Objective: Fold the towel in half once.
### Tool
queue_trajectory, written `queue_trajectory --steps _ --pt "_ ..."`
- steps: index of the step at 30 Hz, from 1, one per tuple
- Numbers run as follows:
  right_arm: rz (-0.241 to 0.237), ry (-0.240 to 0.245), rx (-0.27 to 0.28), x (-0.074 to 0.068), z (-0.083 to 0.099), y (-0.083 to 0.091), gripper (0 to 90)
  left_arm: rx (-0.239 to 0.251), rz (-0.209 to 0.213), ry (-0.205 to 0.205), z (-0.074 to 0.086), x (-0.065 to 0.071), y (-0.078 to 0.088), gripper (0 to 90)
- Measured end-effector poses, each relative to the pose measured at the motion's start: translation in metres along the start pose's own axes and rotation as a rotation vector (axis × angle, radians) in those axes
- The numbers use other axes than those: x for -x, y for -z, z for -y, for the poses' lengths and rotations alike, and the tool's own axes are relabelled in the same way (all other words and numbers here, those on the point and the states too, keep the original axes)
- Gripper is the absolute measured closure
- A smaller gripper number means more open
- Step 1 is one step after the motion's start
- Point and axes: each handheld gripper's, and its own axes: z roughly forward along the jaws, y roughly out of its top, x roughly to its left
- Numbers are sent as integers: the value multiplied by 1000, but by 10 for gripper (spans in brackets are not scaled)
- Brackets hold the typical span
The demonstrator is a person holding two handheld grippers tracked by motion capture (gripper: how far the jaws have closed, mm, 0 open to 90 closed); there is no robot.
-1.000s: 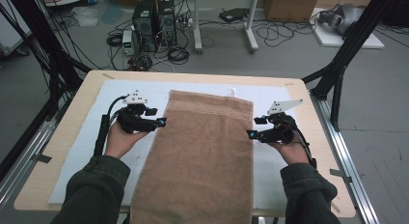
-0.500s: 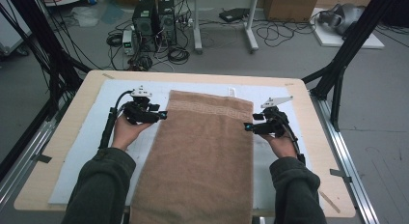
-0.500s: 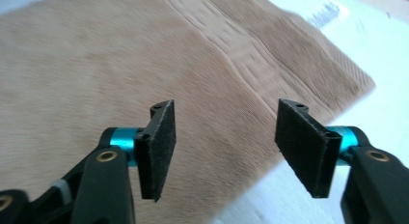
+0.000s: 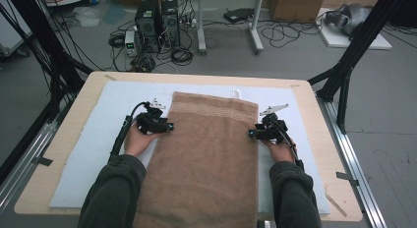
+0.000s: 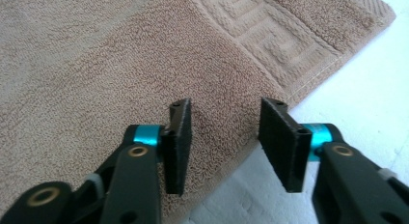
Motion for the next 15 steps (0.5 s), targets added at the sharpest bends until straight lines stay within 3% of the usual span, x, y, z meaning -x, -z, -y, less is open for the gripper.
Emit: queue_trajectory --steps 3,7,10,15 --pt "6 -1 -4 -2 -1 0 682 -15 -6 -27 -3 5 -1 772" --pt "-32 -25 -6 -2 -2 0 831 -18 8 17 -4 4 0 857" --pt "-51 -29 1 -1 -2 1 853 -11 15 31 -3 0 4 865" --pt "-105 -47 74 4 -11 16 855 46 39 52 -6 -8 25 867"
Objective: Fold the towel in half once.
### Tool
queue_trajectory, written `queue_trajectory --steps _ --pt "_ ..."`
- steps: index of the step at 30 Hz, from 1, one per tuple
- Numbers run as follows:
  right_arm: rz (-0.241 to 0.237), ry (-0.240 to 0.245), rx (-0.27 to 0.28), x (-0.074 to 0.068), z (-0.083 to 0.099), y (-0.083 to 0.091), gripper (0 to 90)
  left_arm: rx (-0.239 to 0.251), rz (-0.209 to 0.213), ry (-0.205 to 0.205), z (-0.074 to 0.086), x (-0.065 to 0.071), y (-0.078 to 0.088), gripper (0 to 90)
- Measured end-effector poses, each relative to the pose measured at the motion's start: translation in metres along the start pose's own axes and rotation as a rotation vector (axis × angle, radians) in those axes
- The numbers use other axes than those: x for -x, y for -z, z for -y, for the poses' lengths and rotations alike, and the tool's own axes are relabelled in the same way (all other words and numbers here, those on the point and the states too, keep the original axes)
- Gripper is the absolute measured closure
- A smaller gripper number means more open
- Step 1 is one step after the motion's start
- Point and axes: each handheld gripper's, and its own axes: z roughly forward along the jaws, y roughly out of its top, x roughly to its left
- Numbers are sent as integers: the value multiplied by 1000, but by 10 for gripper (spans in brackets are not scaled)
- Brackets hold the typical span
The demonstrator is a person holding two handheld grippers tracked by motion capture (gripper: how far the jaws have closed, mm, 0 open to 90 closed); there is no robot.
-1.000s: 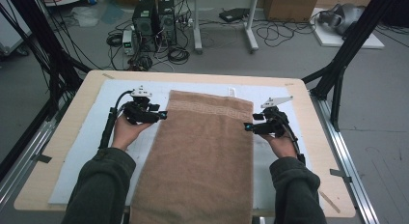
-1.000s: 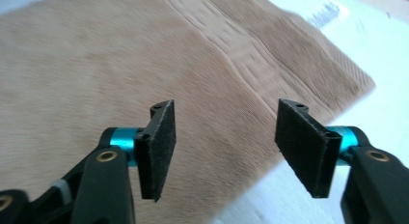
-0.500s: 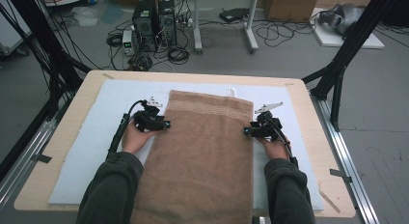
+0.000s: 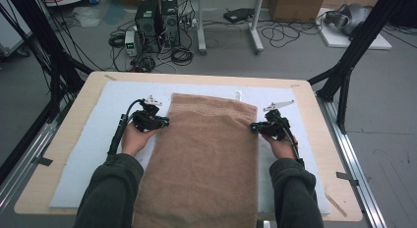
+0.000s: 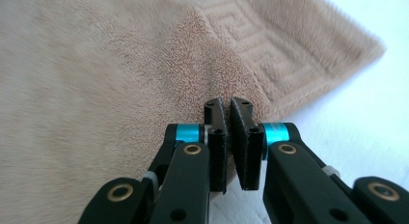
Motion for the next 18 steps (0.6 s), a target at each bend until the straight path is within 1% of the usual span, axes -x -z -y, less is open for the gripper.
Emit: queue_trajectory --steps 3,5,6,8,9,11,12,13,15,16,18 --pt "-37 21 34 -6 -14 12 855 23 18 7 -1 -3 18 867" --pt "-58 41 44 -13 -21 21 856 31 23 -5 -1 -1 30 867" --pt "-67 46 51 -16 -23 26 856 44 29 -15 0 0 37 867" --pt "-75 53 49 -21 -24 35 855 89 44 -29 5 6 50 867" --pt "-80 58 46 -24 -22 39 855 96 53 -29 9 8 55 866" --pt "-105 57 66 -30 -16 46 855 102 72 -34 20 14 63 866" --pt "-118 63 58 -34 -12 49 854 92 82 -43 26 17 66 865" --pt "-131 71 55 -38 -7 50 854 93 85 -54 32 22 68 865" --pt "-150 86 26 -47 3 52 854 70 91 -88 43 31 73 866" --pt "-161 97 16 -52 9 53 854 76 89 -106 49 35 75 865" --pt "-177 114 -7 -61 21 53 853 70 98 -126 59 43 80 865"
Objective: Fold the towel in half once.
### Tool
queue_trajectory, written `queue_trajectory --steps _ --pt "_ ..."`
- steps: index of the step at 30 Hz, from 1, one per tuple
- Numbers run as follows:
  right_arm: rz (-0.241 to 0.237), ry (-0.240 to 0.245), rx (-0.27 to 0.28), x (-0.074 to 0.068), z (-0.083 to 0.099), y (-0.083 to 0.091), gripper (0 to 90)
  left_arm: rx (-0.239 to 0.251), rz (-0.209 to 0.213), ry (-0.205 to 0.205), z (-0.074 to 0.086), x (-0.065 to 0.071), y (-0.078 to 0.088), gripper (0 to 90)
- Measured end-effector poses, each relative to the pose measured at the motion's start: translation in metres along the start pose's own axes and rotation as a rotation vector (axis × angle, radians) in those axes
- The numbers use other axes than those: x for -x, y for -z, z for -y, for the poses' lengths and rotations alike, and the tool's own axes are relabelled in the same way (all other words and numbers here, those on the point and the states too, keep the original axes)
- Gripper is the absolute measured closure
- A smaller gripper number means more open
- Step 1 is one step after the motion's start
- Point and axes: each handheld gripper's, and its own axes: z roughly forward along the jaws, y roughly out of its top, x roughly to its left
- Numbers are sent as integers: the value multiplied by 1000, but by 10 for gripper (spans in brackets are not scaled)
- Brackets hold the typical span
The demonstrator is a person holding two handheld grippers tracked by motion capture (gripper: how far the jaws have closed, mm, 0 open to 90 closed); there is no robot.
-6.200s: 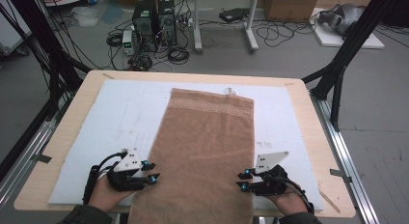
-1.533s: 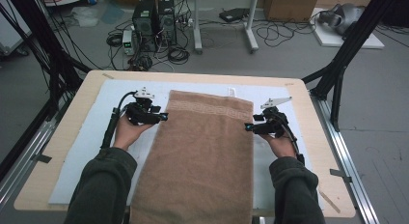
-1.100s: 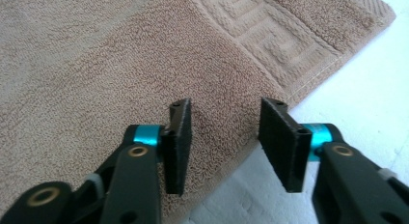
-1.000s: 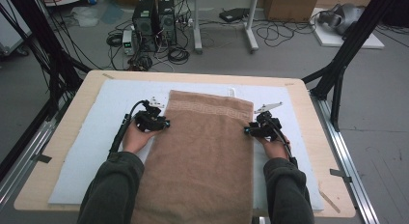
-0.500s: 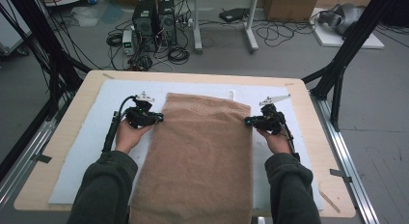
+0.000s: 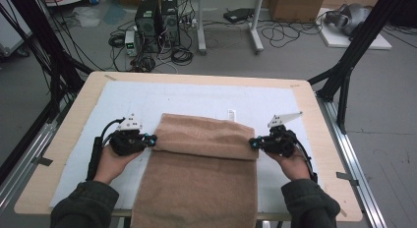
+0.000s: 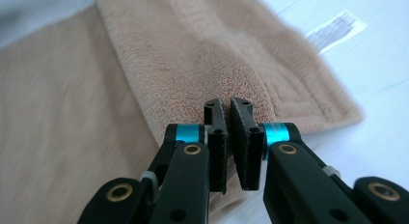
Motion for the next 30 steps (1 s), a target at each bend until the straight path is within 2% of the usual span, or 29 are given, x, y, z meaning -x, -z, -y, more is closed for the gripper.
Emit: queue_trajectory --steps 2,5,7,8,9,11,13,17,19,21,24,26,29,30 --pt "-12 10 -13 -9 13 -2 852 6 8 -5 9 6 4 865" --pt "-23 15 -31 -19 32 -7 850 -15 34 3 23 12 5 863" --pt "-25 16 -47 -20 41 -11 838 -52 40 4 28 14 3 848" --pt "-32 6 -49 -20 43 -12 798 -51 38 5 30 14 3 812" --pt "-45 -5 -49 -19 43 -11 708 -43 51 20 30 13 4 749" --pt "-55 3 -20 -17 39 -7 640 -25 59 44 26 8 7 619" --pt "-45 4 13 -15 32 -2 577 4 42 52 16 2 9 583" --pt "29 -4 20 1 8 -2 528 8 4 73 -6 -13 -2 559" --pt "44 -16 23 12 0 -8 513 -1 6 106 -14 -23 -14 561" --pt "59 -31 14 21 -5 -17 497 -2 -6 115 -19 -32 -24 565" --pt "90 -47 -8 32 -5 -30 479 -41 -40 114 -23 -40 -40 558" --pt "108 -62 -46 39 -3 -37 468 -56 -43 122 -22 -41 -50 545" --pt "129 -77 -77 44 2 -45 470 -111 -50 122 -20 -44 -62 539" --pt "135 -69 -83 45 3 -47 483 -130 -53 129 -18 -45 -66 539"
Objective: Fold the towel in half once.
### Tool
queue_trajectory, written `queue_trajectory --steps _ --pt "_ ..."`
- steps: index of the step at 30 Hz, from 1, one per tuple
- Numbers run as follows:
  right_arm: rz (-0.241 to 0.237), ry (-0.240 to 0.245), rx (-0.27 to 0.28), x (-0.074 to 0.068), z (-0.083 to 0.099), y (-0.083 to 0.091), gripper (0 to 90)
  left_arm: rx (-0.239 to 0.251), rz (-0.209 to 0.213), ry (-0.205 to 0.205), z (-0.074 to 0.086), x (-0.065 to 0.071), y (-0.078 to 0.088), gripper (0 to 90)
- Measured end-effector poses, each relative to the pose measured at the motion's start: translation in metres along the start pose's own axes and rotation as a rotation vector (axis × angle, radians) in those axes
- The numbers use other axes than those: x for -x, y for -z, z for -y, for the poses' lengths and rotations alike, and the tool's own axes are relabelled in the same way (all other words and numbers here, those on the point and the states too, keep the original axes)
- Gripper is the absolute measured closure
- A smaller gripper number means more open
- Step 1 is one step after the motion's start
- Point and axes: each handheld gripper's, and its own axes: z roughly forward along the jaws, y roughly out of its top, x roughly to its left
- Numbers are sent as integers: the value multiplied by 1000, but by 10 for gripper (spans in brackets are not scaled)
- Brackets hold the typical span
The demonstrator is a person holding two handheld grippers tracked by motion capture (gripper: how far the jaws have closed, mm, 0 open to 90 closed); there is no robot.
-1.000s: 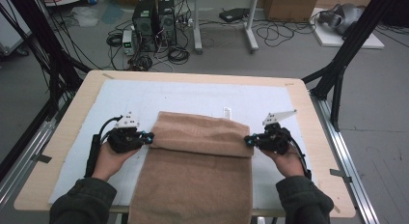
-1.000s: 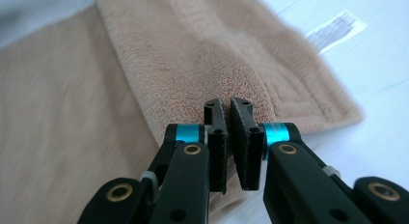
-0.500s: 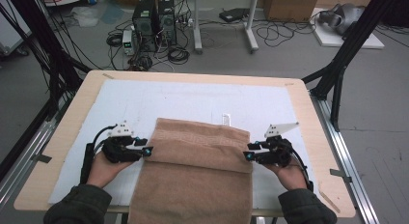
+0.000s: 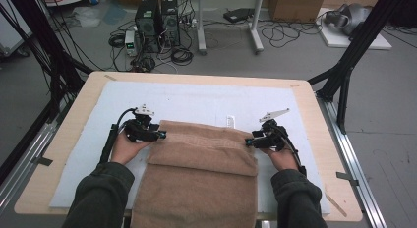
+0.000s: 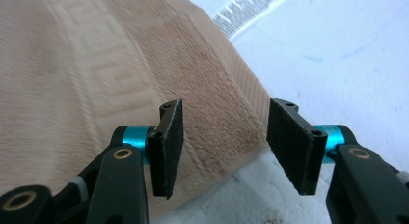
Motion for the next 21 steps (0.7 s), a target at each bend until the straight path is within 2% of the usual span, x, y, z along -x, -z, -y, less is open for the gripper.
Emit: queue_trajectory --steps 1,3,4,5,6,7,8,10,14,17,21 --pt "-3 -6 -10 0 1 -2 509 -37 -9 -2 2 -1 -5 547" --pt "19 15 -8 -2 2 -4 611 -26 -27 -21 2 1 -6 608" --pt "17 26 -9 -4 2 -5 665 -23 -20 -24 2 1 -6 638" --pt "32 39 -11 -6 2 -6 716 -22 5 -26 2 2 -6 739" --pt "18 39 -10 -6 1 -6 813 -26 9 -32 2 3 -6 791" --pt "-17 26 -12 -5 1 -7 838 -24 8 -36 1 4 -6 827" --pt "-21 27 -11 -5 1 -8 856 -27 9 -46 1 4 -6 835" --pt "-44 10 -10 -3 1 -7 868 -28 6 -38 1 5 -5 845" --pt "-53 20 -9 -4 1 -1 872 -27 12 -42 1 7 0 848" --pt "-68 22 11 -6 0 8 872 2 32 -32 -1 6 10 848" --pt "-95 35 52 -10 -3 26 871 65 69 -26 -2 10 31 846"
